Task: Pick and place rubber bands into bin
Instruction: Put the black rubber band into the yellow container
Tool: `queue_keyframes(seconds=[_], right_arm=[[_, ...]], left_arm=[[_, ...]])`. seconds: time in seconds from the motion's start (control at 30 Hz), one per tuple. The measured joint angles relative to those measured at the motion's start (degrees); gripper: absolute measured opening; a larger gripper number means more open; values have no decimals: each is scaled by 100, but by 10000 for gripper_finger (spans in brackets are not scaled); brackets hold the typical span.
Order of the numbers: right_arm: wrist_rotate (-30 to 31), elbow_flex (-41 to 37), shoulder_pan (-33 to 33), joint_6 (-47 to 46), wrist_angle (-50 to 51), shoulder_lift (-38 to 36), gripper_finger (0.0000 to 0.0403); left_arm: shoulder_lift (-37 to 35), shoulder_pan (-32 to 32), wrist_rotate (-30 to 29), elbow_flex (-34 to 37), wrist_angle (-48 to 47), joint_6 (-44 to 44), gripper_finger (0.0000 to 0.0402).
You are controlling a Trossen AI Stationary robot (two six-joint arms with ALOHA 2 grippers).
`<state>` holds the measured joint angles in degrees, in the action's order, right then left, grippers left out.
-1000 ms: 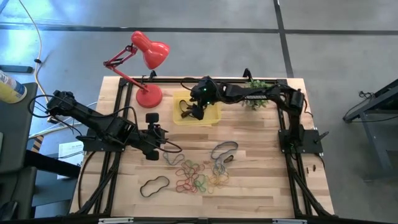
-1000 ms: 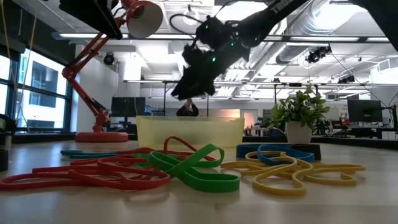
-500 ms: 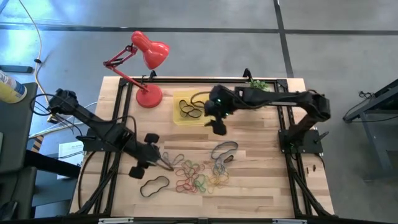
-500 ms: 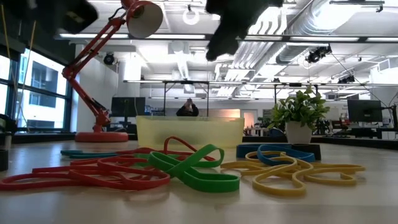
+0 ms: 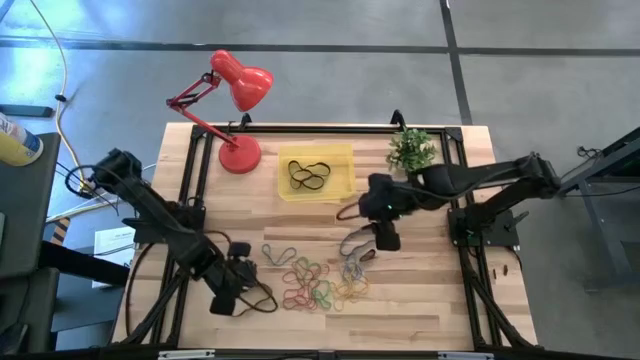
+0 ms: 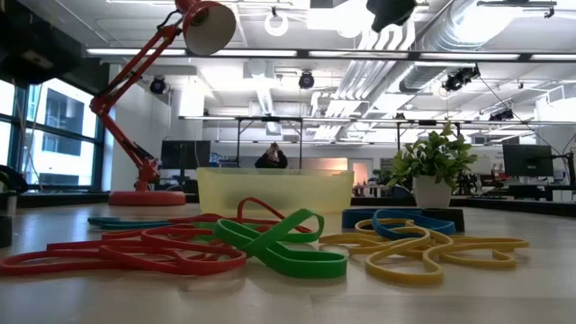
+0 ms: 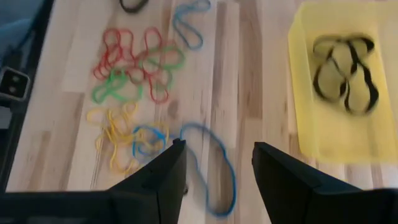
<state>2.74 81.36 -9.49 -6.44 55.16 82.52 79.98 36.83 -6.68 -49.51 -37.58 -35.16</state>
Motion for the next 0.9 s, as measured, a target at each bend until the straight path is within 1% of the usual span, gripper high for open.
queue_keyframes(seconds=[0.2, 0.43, 0.63, 0.73, 0.9], right_arm=[[589, 0, -464, -597, 459, -143, 183], [938, 0, -770, -987, 582, -245, 204], [1306, 0, -928, -1150, 824, -273, 213], [1360, 0, -974, -1154, 889, -280, 211], [1396, 0, -975, -1156, 887, -284, 203]], left_arm=[[534, 36, 49, 6, 67, -329, 122], [995, 29, 131, 6, 30, -602, 122], [1361, 27, 177, 6, 59, -817, 122], [1562, 27, 225, 4, 142, -815, 122], [1705, 25, 322, -7, 178, -766, 122]])
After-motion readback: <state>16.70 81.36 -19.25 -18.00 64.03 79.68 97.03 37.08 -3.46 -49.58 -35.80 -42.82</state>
